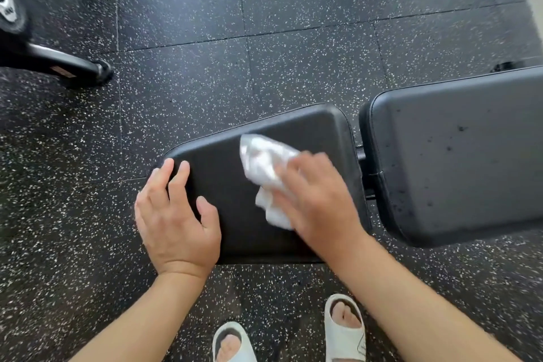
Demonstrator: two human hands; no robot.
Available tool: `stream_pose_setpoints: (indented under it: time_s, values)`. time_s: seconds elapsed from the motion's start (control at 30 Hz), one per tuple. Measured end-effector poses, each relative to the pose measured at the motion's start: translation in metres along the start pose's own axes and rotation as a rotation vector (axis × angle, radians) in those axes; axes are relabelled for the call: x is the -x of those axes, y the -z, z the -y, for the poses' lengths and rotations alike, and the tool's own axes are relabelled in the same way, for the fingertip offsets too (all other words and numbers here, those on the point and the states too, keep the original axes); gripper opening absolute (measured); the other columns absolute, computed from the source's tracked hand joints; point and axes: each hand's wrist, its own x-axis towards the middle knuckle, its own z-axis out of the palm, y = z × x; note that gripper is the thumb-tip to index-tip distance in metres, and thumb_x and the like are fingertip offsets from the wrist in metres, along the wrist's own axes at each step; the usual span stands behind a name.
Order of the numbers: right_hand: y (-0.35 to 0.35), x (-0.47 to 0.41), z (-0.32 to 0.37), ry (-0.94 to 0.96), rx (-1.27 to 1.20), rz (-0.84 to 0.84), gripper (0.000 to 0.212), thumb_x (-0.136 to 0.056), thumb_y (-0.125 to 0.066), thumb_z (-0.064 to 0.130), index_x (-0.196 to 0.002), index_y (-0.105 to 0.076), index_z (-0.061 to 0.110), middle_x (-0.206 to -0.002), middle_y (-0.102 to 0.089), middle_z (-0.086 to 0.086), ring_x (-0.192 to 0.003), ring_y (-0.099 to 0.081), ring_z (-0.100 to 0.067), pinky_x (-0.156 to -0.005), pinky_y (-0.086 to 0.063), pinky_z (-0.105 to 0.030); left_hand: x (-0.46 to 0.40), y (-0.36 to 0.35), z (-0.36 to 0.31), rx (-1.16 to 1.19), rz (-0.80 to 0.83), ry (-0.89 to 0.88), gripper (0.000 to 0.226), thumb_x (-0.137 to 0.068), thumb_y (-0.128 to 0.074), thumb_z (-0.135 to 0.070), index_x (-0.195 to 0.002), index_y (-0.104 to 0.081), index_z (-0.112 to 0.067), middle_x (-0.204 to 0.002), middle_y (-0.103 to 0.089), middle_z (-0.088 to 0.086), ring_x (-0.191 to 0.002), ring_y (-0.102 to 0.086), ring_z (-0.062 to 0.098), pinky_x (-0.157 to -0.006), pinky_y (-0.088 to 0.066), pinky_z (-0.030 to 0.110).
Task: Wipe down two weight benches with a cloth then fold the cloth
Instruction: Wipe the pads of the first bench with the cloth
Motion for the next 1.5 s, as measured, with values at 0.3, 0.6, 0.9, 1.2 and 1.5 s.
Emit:
stream_pose_setpoints:
  time_s: [0.3, 0.6, 0.9, 1.2, 1.5]
  values:
    - [-0.024, -0.017, 0.036, -0.121, -0.047, -0.065, 0.028, -0.091, -0.073, 0.018, -0.117, -0.07, 0.007, -0.107, -0.063, -0.011, -0.088, -0.051, -0.03, -0.077, -0.048, -0.046, 0.0, 0.002, -0.001, 0.002, 0.008, 0.014, 0.06, -0.09, -0.05, -0.029, -0.147, -0.054, -0.011, -0.157, -0.045, 0.011, -0.143, -0.042, 0.038, -0.119, -0.033, 0.059]
    - [0.018, 0.053, -0.049, -0.124, -0.037, -0.146, 0.014, -0.099, -0.063, 0.022, -0.109, -0.065, 0.012, -0.111, -0.055, -0.006, -0.092, -0.047, -0.029, -0.08, -0.044, -0.038, 0.001, -0.001, 0.003, 0.005, -0.026, -0.004, 0.058, -0.091, -0.05, -0.03, -0.147, -0.052, -0.015, -0.158, -0.045, 0.008, -0.142, -0.042, 0.036, -0.12, -0.031, 0.055]
    - [0.0, -0.049, -0.037, -0.239, 0.026, -0.24, 0.017, -0.094, -0.072, 0.019, -0.106, -0.067, 0.008, -0.103, -0.057, -0.012, -0.087, -0.048, -0.032, -0.079, -0.045, -0.046, 0.0, 0.002, 0.0, 0.004, -0.002, 0.002, 0.058, -0.092, -0.05, -0.028, -0.147, -0.054, -0.011, -0.157, -0.047, 0.011, -0.142, -0.043, 0.039, -0.12, -0.031, 0.056]
    - [0.016, 0.05, -0.025, 0.038, -0.086, -0.013, 0.024, -0.097, -0.07, 0.017, -0.118, -0.071, 0.007, -0.109, -0.061, -0.009, -0.086, -0.05, -0.03, -0.077, -0.048, -0.043, -0.001, 0.002, 0.0, 0.005, 0.015, 0.01, 0.06, -0.091, -0.047, -0.029, -0.147, -0.054, -0.009, -0.158, -0.045, 0.013, -0.143, -0.042, 0.041, -0.12, -0.031, 0.059]
    - [-0.001, -0.106, -0.049, -0.283, 0.041, -0.154, 0.016, -0.095, -0.067, 0.023, -0.096, -0.067, 0.007, -0.098, -0.059, -0.012, -0.085, -0.049, -0.032, -0.076, -0.045, -0.048, 0.0, -0.002, 0.003, -0.013, 0.012, 0.004, 0.06, -0.09, -0.047, -0.029, -0.147, -0.053, -0.009, -0.158, -0.044, 0.013, -0.141, -0.043, 0.042, -0.119, -0.032, 0.06]
